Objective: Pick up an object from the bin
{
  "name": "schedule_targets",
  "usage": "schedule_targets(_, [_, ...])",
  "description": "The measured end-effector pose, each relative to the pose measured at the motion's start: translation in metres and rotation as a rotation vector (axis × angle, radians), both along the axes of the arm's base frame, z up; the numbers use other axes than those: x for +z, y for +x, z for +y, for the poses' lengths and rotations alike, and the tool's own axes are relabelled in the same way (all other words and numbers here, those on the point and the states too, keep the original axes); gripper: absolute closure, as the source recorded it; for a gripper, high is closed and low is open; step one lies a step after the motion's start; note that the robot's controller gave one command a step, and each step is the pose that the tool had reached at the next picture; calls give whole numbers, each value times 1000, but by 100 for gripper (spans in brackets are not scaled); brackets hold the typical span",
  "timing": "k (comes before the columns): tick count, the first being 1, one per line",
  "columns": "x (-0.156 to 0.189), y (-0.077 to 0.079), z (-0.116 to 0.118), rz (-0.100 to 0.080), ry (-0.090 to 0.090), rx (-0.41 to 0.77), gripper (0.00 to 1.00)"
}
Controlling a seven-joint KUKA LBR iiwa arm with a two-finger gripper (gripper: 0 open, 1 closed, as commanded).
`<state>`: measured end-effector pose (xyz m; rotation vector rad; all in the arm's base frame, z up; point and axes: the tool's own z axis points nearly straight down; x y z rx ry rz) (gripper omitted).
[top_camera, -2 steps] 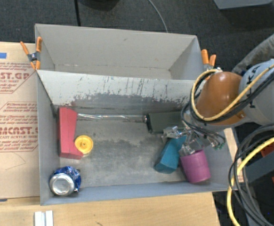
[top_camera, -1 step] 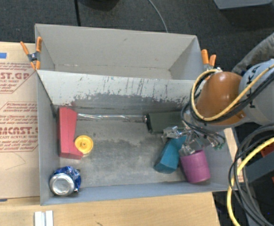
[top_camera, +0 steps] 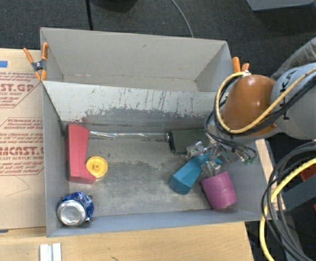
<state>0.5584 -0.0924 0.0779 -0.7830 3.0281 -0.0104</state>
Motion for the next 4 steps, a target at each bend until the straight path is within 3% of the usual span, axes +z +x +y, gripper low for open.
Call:
schedule_targets(1, [0,0,0,0,0,0,100])
schedule_targets(2, [-2,16,10,25,-8,0,100])
schedule_targets(3, [-2,13,24,16,-14,20,100])
schedule_targets(4, [-2,13,24,16,-14,20,100])
